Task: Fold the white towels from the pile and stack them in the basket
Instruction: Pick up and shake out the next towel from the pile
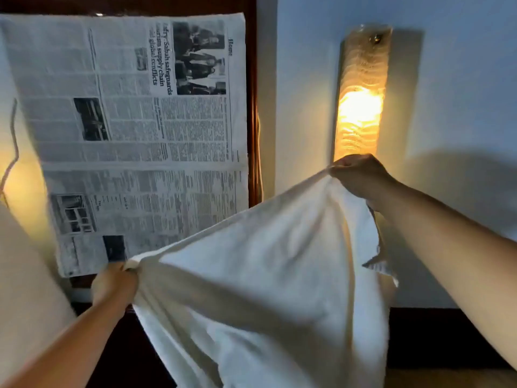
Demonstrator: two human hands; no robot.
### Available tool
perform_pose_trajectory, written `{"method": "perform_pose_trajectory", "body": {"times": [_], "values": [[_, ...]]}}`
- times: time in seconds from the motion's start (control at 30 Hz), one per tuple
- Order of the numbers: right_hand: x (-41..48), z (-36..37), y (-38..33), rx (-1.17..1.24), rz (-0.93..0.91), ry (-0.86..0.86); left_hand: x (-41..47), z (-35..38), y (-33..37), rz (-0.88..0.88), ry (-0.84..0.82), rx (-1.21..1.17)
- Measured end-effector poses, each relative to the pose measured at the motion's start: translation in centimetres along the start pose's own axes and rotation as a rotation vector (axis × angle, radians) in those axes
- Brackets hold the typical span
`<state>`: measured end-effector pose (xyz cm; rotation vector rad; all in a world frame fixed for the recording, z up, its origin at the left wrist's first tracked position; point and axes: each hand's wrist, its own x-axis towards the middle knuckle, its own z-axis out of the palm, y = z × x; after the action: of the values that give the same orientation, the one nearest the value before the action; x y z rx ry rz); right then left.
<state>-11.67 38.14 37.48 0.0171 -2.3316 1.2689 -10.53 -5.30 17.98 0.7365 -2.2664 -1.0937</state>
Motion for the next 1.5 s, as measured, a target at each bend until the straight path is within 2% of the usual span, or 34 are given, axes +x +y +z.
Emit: {"method": "perform_pose_trajectory", "body": {"times": [0.03,0.1,0.17,0.27,0.37,0.43,0.53,0.63,0.77,0.83,0.9,1.0,1.03,1.07,1.13,1.2,1.3,1.37,1.43,1.5], "values": [[-1.1,1.6,0.0,-0.116,-0.013,-0.196,0.4,-0.3,1.6,0.024,0.018,-0.054],[-3.7,5.4,-1.1,-0.333,-0.094,-0.527,0.9,-1.0,6.8,0.235,0.008,-0.132],[-6.1,9.9,-3.1,-0.292,-0.159,-0.668,1.1,-2.6,12.6,0.549,0.003,-0.168],[-7.3,16.0,-6.1,-0.068,-0.27,-0.606,1.5,-5.7,17.8,0.922,0.04,-0.12],[-6.7,20.7,-9.0,-0.052,-0.38,-0.473,3.3,-9.7,18.7,1.083,0.074,0.013],[-6.1,23.2,-11.0,0.012,-0.389,-0.422,5.4,-12.1,16.9,1.086,0.089,0.068],[-5.9,25.7,-14.1,0.23,-0.401,-0.353,7.5,-14.8,11.3,0.926,0.052,0.117],[-6.6,27.2,-16.5,0.328,-0.452,-0.387,7.7,-14.0,5.6,0.775,-0.024,0.07],[-6.2,25.7,-16.5,0.559,-0.229,-0.354,10.2,-10.5,-1.6,0.452,-0.14,0.228],[-5.0,23.0,-14.3,0.544,-0.15,-0.343,9.9,-9.5,-5.2,0.339,-0.156,0.136],[-4.2,19.9,-10.8,0.321,-0.124,-0.416,8.8,-8.8,-6.3,0.31,-0.092,0.03],[-3.9,15.8,-5.3,-0.474,-0.136,-0.676,5.1,-7.8,-2.1,0.433,0.035,-0.175],[-4.5,15.0,-4.0,-0.669,-0.158,-0.775,3.5,-7.6,0.1,0.511,0.007,-0.203],[-5.5,14.1,-3.0,-0.765,-0.187,-0.847,1.0,-7.4,2.7,0.595,-0.044,-0.166],[-8.1,12.3,-1.3,-0.709,-0.248,-0.921,-4.3,-6.7,7.3,0.788,-0.162,-0.071],[-11.1,11.6,-0.4,-0.549,-0.3,-0.935,-8.8,-6.1,11.2,0.946,-0.254,-0.035],[-14.3,10.0,2.5,-0.265,-0.319,-0.858,-15.0,-4.3,15.2,1.115,-0.34,0.003],[-14.6,8.5,3.9,-0.153,-0.273,-0.738,-17.0,-3.5,16.3,1.152,-0.31,0.002],[-14.6,4.6,5.2,-0.078,-0.188,-0.591,-18.3,-2.7,16.9,1.108,-0.295,-0.01],[-14.1,1.1,5.4,0.023,-0.131,-0.507,-18.3,-2.0,16.3,1.008,-0.399,0.019]]}}
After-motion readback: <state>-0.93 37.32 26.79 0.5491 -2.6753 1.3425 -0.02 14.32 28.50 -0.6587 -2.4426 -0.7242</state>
